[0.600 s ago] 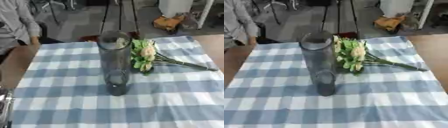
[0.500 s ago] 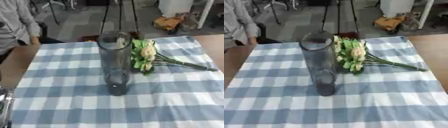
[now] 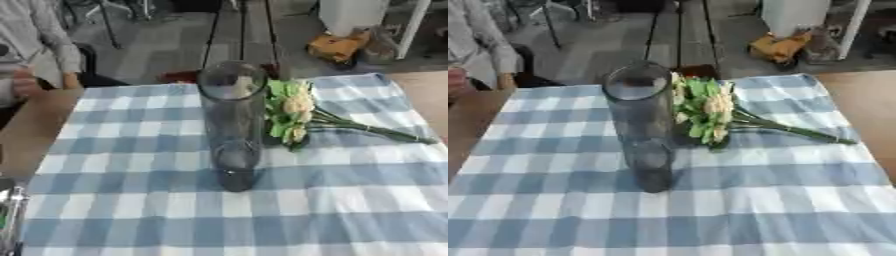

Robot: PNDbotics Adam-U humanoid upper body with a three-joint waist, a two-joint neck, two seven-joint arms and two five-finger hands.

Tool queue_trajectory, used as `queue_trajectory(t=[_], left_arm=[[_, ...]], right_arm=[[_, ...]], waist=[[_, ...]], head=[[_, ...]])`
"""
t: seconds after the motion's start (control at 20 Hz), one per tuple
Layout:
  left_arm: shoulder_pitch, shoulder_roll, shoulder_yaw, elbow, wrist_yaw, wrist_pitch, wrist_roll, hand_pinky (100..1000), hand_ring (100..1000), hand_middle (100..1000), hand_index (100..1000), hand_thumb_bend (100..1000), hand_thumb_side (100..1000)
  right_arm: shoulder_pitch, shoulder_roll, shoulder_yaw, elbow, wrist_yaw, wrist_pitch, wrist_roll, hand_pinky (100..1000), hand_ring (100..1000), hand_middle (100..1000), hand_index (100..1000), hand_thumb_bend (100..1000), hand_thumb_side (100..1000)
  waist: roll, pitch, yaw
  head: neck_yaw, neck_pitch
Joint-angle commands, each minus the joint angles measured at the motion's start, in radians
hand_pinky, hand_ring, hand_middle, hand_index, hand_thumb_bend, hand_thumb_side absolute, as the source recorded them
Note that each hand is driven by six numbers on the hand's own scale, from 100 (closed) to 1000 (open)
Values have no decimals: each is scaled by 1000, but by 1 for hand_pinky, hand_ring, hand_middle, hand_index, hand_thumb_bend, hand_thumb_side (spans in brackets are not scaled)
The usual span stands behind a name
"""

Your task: Arrange flowers into the vase.

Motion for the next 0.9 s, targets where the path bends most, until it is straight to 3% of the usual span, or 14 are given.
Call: queue_trajectory(t=[0.05,0.4,0.65,0.9], left_arm=[[-6,13,-3,-14,6,0,-6,582,771,819,934,318,1000],[-3,15,-8,-14,10,1,-13,582,771,819,934,316,1000],[-1,17,-11,-14,14,1,-18,582,771,819,933,315,1000],[1,18,-13,-14,16,2,-21,582,771,819,932,314,1000]], right_arm=[[-53,-90,34,65,53,29,96,825,834,772,865,100,970],[-174,-153,115,294,221,-17,308,826,846,817,884,100,979],[-240,-155,164,460,322,-57,409,827,858,841,892,100,1000],[-284,-141,189,616,389,-91,481,837,876,861,896,173,1000]], waist=[[-7,-23,3],[-12,-32,10],[-15,-36,11],[-16,-39,13]], head=[[-6,-5],[-20,-5],[-29,-5],[-32,-6]])
